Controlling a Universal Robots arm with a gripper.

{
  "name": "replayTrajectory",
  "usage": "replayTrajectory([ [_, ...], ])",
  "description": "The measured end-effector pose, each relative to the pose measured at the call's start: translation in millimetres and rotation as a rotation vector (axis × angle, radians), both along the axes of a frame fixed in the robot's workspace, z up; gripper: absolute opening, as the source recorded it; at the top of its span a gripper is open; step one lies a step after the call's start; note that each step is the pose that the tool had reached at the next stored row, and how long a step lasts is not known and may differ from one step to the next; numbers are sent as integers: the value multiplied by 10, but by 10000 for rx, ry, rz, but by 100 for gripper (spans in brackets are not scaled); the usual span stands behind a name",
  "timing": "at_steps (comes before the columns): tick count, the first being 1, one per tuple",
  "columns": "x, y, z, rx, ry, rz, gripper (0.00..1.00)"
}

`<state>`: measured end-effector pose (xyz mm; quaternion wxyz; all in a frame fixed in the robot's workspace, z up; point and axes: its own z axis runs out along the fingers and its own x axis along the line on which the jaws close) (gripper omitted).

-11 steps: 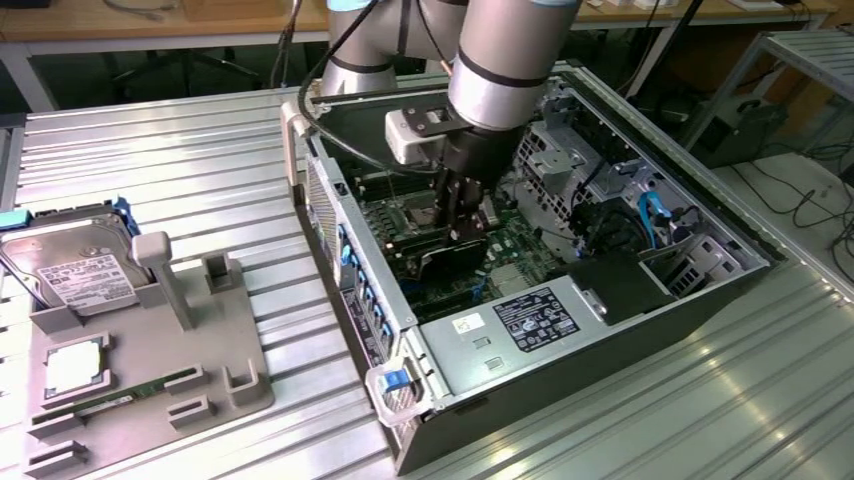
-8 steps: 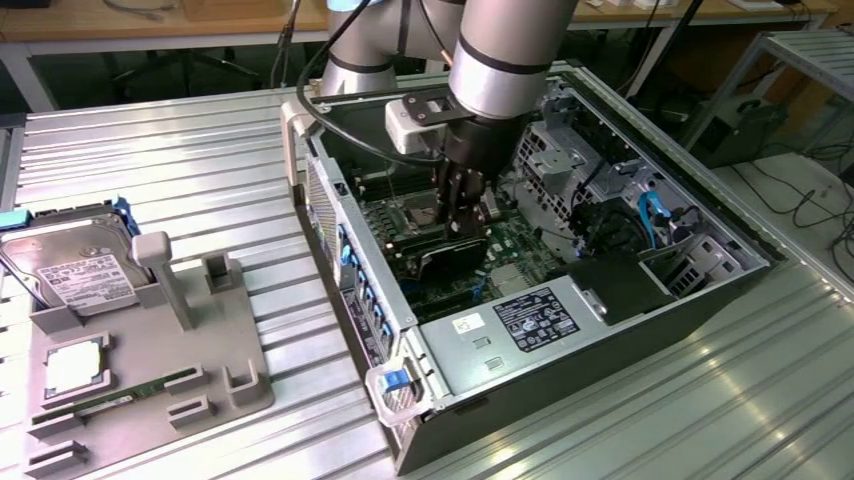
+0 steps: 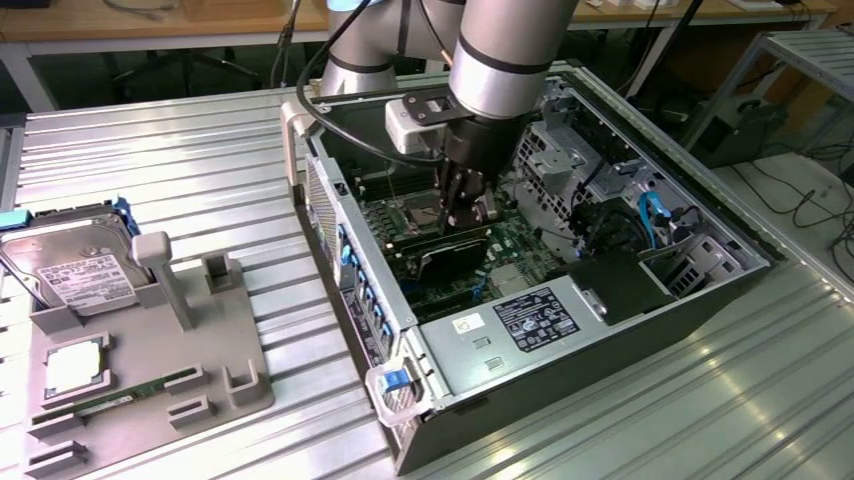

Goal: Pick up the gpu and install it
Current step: 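Insert the gpu into the slot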

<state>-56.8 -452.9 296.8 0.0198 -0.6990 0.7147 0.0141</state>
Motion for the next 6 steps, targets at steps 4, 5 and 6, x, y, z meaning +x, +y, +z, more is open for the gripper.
replayTrajectory([
  [4,0,0,0,0,0,0,11],
  [5,0,0,0,0,0,0,11],
  [6,0,0,0,0,1,0,11],
])
